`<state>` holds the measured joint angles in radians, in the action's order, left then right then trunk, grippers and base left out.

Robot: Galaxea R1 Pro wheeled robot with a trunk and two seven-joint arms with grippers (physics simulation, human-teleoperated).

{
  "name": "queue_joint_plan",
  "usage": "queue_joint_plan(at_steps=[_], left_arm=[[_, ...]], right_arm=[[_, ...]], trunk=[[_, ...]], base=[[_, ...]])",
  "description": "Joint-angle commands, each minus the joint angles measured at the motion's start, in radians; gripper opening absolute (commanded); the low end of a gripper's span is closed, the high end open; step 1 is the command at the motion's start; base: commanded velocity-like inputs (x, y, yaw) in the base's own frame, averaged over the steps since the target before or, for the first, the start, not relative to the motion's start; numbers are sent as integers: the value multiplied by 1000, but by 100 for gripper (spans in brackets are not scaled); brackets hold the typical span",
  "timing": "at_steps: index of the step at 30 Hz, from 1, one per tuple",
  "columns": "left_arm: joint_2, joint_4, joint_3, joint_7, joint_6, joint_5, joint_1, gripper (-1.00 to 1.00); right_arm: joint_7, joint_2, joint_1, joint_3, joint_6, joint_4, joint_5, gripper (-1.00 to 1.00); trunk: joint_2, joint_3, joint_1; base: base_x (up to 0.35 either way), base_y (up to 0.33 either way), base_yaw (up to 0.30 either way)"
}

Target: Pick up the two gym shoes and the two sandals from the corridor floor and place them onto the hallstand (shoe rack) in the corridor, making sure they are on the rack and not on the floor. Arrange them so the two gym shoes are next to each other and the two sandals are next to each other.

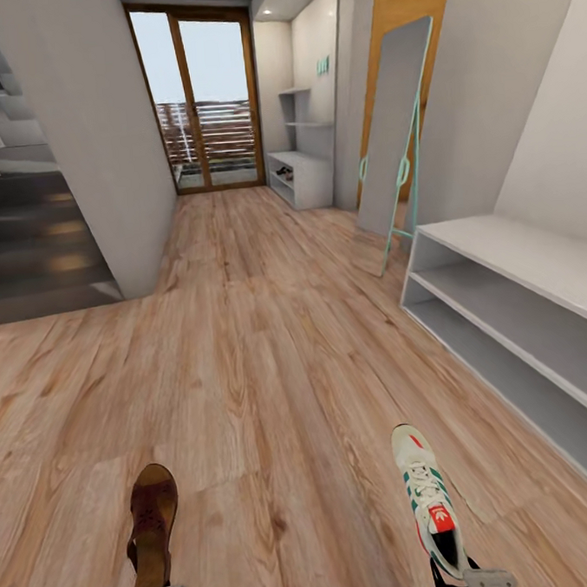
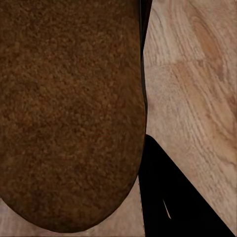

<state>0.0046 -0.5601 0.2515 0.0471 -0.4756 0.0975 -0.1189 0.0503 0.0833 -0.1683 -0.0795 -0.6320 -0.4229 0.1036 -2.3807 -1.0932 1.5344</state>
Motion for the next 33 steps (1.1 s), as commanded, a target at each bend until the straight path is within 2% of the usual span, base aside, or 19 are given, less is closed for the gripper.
queue_joint_plan(at_steps=[1,16,24,33], left_arm=[[-1,0,8,4,-3,13,-1,-100],[0,0,8,4,-4,10,-1,-100],[0,0,8,4,-3,10,-1,-100],[0,0,8,4,-3,12,-1,-100]], right_arm=[[5,1,-1,-8,-3,1,10,-100],[6,1,-1,-8,-5,0,11,-100],[7,1,-1,-8,-4,0,11,-100],[9,1,0,-8,-5,1,11,-100]], trunk=[[0,-1,0],[0,-1,0],[0,-1,0],[0,-1,0]], base=[[339,0,0],[339,0,5],[339,0,203],[339,0,23]])
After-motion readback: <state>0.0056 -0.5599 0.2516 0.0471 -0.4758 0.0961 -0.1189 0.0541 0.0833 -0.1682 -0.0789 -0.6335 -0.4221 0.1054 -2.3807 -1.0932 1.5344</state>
